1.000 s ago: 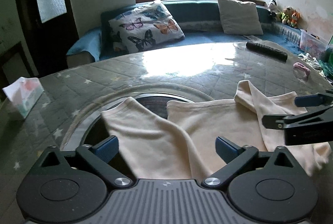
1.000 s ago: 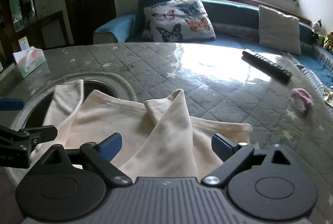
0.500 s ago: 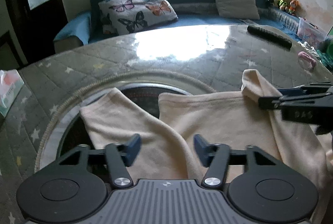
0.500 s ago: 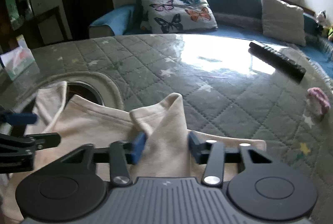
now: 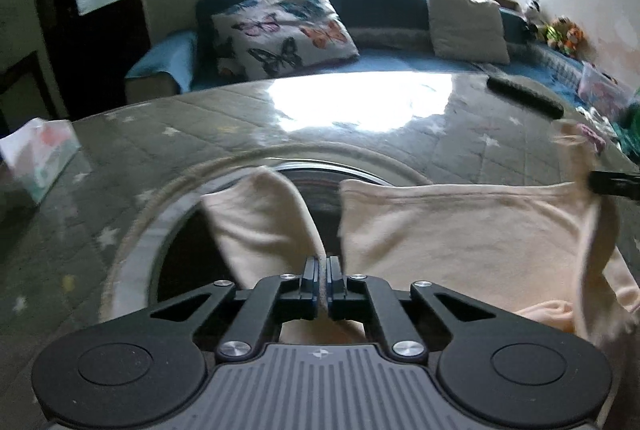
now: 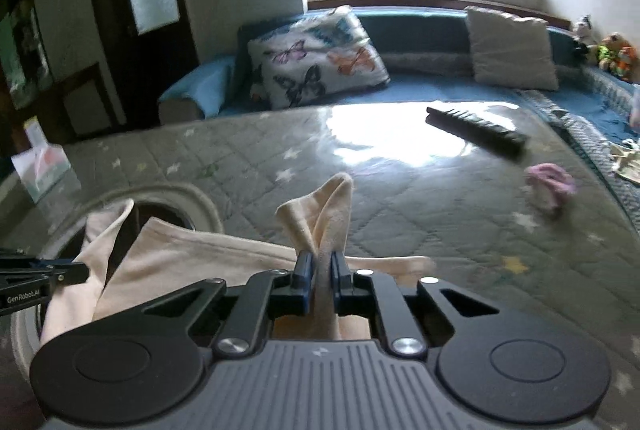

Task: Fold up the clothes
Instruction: 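Lift the sweatshirt with both grippers, lay it flat and open both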

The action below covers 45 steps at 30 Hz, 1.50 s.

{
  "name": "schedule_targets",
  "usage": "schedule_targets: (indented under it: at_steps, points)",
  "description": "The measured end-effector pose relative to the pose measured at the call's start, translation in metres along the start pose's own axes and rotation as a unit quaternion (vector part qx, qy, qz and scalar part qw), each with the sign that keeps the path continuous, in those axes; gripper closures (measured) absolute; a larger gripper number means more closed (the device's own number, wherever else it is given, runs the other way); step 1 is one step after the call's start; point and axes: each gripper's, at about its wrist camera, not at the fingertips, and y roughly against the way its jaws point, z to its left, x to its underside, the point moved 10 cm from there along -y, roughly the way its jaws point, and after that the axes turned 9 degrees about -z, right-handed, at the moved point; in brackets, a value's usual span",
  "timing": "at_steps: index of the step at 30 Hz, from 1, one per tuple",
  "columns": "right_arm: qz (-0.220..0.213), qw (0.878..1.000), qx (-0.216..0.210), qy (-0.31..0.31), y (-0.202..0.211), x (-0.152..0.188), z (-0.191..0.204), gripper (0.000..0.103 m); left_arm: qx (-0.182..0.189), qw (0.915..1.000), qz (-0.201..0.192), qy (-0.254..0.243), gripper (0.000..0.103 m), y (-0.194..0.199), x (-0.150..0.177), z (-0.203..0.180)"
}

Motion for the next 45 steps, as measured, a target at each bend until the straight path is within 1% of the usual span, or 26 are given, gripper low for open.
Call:
schedule_targets:
  at_steps: [5,10,17,20,22,25,29,31,32,33,34,36,41,43,45]
  points:
    - [-0.036,0.999,0.022,-0.023,0.056,-0.001,-0.031,0.094,-0.018,0.9994,-0.023,0.018,0.099,0.037,0.007,0.026]
    - [-0.054,0.996,0.053,-0.045,0.103,0.013,-0.064,0.094,-0.035,0.9983,-0.031,0.036,0.1,0.073,0.026,0.054]
    - [-0.058,0.99,0.098,-0.085,0.155,0.049,-0.102,0.094,-0.052,0.9975,-0.022,0.042,0.101,0.114,0.06,0.077]
    - [-0.055,0.986,0.116,-0.103,0.17,0.066,-0.115,0.094,-0.061,0.9971,-0.014,0.043,0.101,0.126,0.076,0.087]
    - [-0.044,0.983,0.13,-0.12,0.176,0.082,-0.127,0.094,-0.063,0.9971,-0.004,0.043,0.101,0.13,0.087,0.092]
    - [-0.02,0.978,0.159,-0.134,0.177,0.103,-0.147,0.092,-0.05,0.9983,0.0,0.03,0.1,0.135,0.093,0.084]
    - [-0.007,0.971,0.192,-0.143,0.184,0.119,-0.168,0.089,-0.012,0.9998,-0.015,0.008,0.096,0.142,0.088,0.055]
    - [-0.004,0.968,0.204,-0.149,0.188,0.124,-0.176,0.084,0.014,0.9997,-0.022,-0.003,0.085,0.144,0.084,0.035]
    - [-0.003,0.967,0.205,-0.15,0.19,0.126,-0.178,0.079,0.027,0.9993,-0.025,-0.011,0.072,0.144,0.083,0.025]
    - [-0.002,0.967,0.205,-0.15,0.191,0.128,-0.178,0.079,0.04,0.9986,-0.028,-0.02,0.067,0.144,0.081,0.013]
    - [-0.001,0.967,0.204,-0.149,0.193,0.129,-0.178,0.079,0.053,0.9977,-0.03,-0.029,0.065,0.144,0.08,0.002]
    - [-0.001,0.969,0.199,-0.146,0.196,0.129,-0.173,0.077,0.078,0.9954,-0.033,-0.044,0.056,0.144,0.078,-0.019]
    - [-0.013,0.989,0.122,-0.086,0.196,0.109,-0.122,0.076,0.134,0.9869,-0.043,-0.08,0.056,0.142,0.075,-0.064]
    - [-0.01,0.994,0.086,-0.065,0.192,0.104,-0.098,0.076,0.146,0.9836,-0.046,-0.095,0.056,0.138,0.074,-0.078]
    - [-0.005,0.998,0.043,-0.035,0.185,0.098,-0.066,0.076,0.154,0.9814,-0.046,-0.105,0.056,0.131,0.075,-0.088]
